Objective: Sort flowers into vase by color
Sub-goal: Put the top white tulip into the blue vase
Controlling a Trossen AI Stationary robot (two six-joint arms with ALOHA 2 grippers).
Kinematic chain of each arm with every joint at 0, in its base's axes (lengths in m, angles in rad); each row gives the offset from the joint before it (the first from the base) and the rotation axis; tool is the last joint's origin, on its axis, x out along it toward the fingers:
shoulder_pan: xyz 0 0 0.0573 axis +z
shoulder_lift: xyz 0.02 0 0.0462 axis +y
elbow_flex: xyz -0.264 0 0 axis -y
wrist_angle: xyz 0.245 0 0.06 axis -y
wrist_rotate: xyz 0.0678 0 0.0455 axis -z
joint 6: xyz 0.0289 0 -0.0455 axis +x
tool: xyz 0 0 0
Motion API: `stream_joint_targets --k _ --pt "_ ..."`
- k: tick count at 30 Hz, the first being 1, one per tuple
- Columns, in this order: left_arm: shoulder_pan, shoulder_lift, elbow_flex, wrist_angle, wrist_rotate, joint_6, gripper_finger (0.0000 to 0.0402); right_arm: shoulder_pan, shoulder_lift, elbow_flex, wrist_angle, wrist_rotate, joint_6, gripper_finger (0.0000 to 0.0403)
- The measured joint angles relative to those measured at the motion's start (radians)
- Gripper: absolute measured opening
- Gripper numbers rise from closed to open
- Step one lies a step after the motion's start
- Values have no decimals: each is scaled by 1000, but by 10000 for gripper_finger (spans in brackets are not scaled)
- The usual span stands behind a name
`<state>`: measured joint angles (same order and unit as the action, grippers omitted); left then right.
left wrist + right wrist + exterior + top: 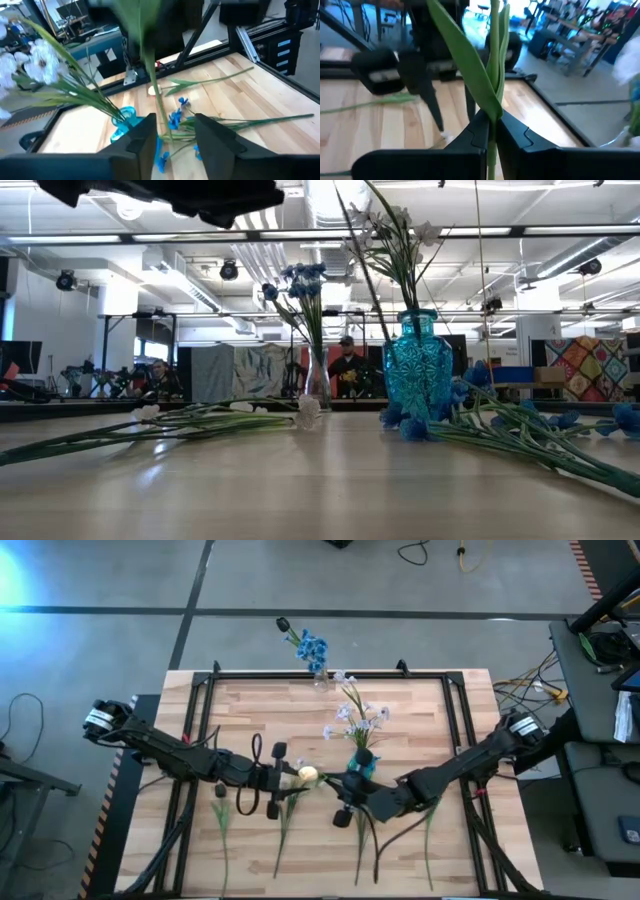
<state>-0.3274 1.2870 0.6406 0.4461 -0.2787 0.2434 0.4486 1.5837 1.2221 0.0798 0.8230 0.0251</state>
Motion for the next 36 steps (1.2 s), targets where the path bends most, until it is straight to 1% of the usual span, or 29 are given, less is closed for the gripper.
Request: stream_joint_targets --k 4,6,9,12,16,19,22,25,32,36 --pt "-8 -11 -63 65 0 -24 150 51 -53 -7 2 67 -35 13" --pt "-12 -22 -102 113 -8 -35 160 81 -80 -20 1 121 -55 13" --pt "-14 -48 -157 183 -36 -43 166 118 -138 -60 5 218 -71 13" --pt "-14 -82 -207 243 -57 -44 167 124 -211 -119 26 260 -66 13" --pt "-14 -135 -254 269 -82 -44 167 112 -304 -233 147 262 -108 13" --pt "-15 -174 -277 269 -115 -44 167 103 -363 -317 298 248 -182 13" --pt "-14 -211 -297 268 -131 -44 167 103 -405 -392 452 244 -263 13" --pt "-14 -237 -311 267 -132 -44 167 103 -440 -445 548 225 -310 13" --pt "-14 -252 -316 259 -134 -47 167 79 -469 -475 554 224 -331 13" --pt "-14 -255 -316 243 -135 -47 167 47 -470 -492 561 196 -320 13"
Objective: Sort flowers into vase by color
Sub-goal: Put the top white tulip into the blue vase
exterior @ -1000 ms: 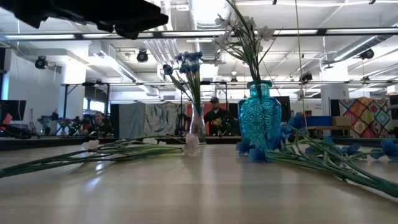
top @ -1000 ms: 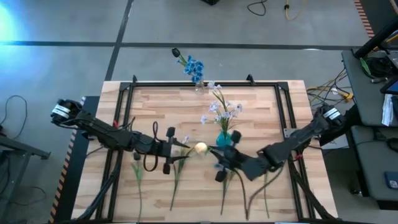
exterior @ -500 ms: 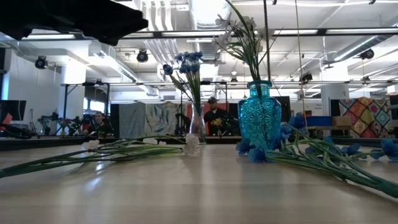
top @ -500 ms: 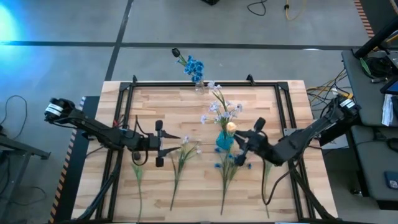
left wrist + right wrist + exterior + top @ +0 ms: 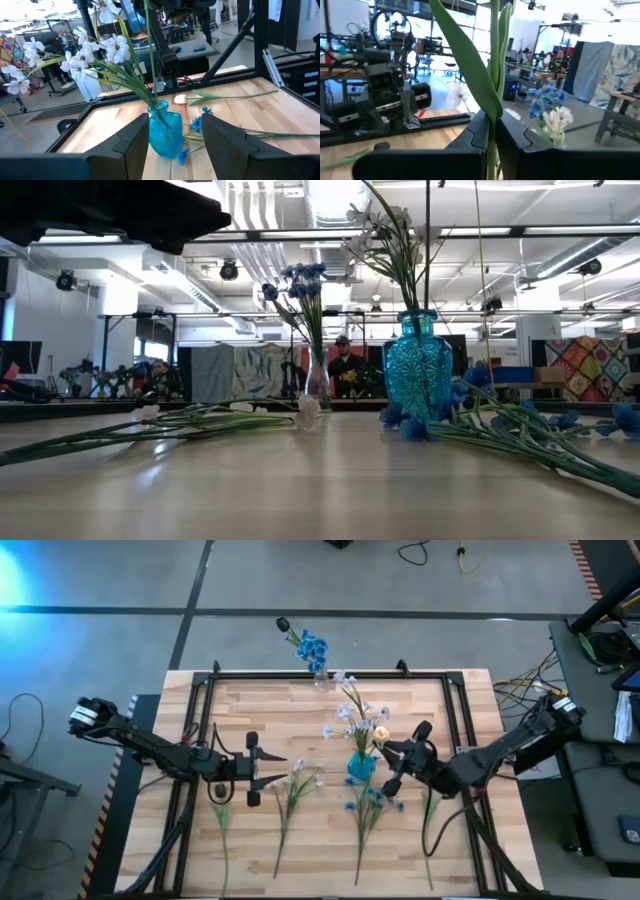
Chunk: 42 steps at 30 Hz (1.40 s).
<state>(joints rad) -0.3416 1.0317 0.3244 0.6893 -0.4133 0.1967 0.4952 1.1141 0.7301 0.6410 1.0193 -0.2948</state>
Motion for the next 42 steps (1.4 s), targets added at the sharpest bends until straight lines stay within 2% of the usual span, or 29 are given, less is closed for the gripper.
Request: stream_joint_targets --k 3,13,17,27,35,42 --pt "0 0 0 0 0 3 167 -24 0 -19 0 -32 28 13" --pt "0 -3 0 -17 -25 4 167 -64 0 -84 0 -32 94 16" --pt "0 -3 0 -17 -27 4 167 -84 0 -110 -14 -24 129 47" --pt "0 -3 0 -27 -51 4 167 -108 0 -115 -189 -23 295 142" --pt "0 -32 0 -46 -53 0 167 -108 0 -80 -300 -21 350 182" --pt "0 -107 0 -153 -97 -15 162 -103 0 -19 -371 -23 328 201"
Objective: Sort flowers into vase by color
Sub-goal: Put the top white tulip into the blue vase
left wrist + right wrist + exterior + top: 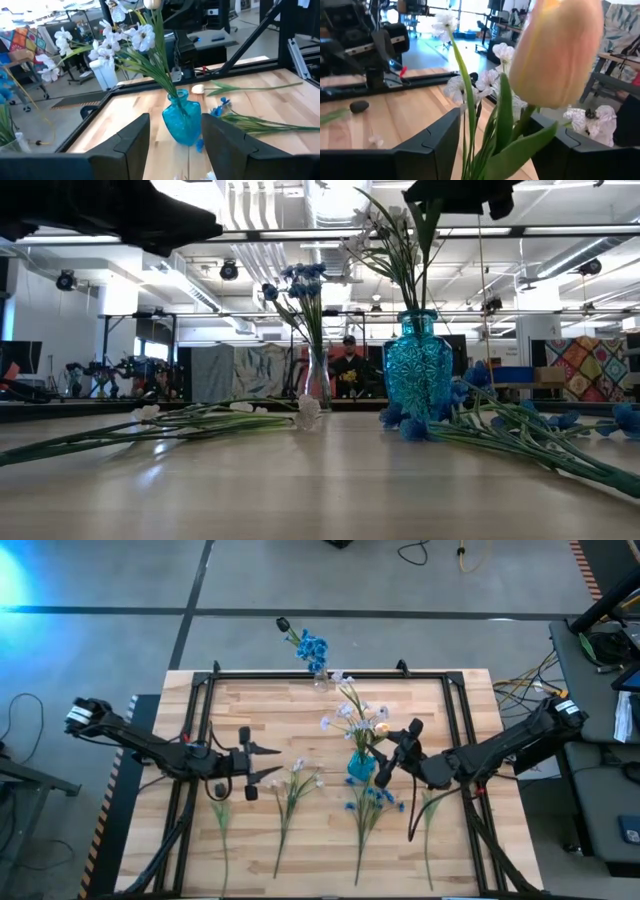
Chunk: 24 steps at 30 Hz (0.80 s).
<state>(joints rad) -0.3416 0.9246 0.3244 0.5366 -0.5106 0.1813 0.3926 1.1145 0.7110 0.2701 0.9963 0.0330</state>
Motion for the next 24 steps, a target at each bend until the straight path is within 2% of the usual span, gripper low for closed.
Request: stream_joint_targets --k 7,13,18,24 --pt "0 -73 10 -118 3 -24 133 4 0 71 -200 -1 58 203" --pt "-1 -110 72 -301 3 -78 103 12 0 125 -328 -1 115 203" --pt "-3 -110 69 -299 37 -100 81 30 0 182 -497 -2 213 203" --pt "-4 -123 65 -280 51 -127 76 79 0 270 -755 -4 360 203"
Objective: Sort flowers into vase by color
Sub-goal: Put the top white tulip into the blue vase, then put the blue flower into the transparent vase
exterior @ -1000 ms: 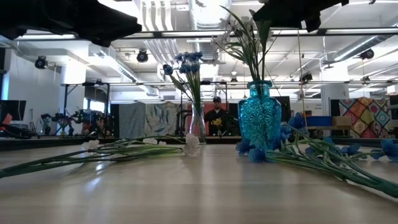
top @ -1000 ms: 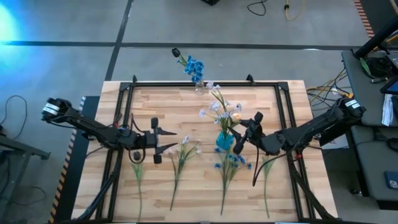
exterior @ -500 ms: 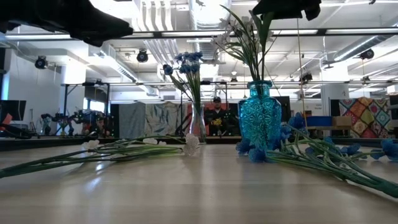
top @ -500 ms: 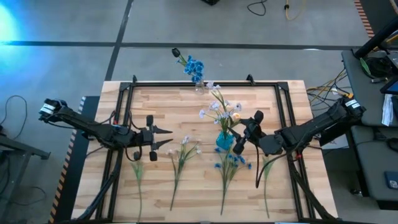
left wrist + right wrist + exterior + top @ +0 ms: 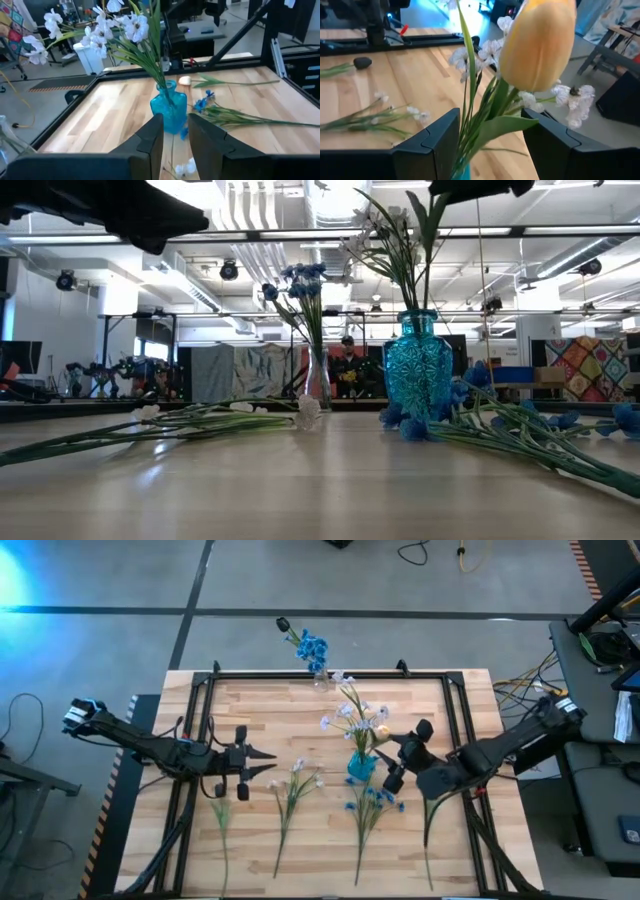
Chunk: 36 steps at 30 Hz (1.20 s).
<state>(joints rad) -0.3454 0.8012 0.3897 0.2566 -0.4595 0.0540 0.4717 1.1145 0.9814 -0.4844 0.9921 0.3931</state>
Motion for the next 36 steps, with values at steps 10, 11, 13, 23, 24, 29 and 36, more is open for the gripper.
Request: stream_joint_targets --k 10,11,13,23,24,29,36 --pt "0 -3 -5 5 0 5 75 31 0 94 -179 2 35 203" --pt "0 -3 -5 5 0 5 75 31 0 108 -192 -2 35 203" --pt "0 -3 -6 5 0 6 75 32 0 146 -242 -16 45 203" --pt "0 -3 -10 5 -1 6 75 32 0 311 -537 -229 222 203" --pt "0 -3 -14 5 -1 4 75 33 0 316 -559 -251 247 203" --pt "0 -3 -46 27 0 -14 75 58 0 325 -682 -323 400 203" --pt "0 -3 -72 78 -1 -19 75 122 52 312 -802 -425 719 203"
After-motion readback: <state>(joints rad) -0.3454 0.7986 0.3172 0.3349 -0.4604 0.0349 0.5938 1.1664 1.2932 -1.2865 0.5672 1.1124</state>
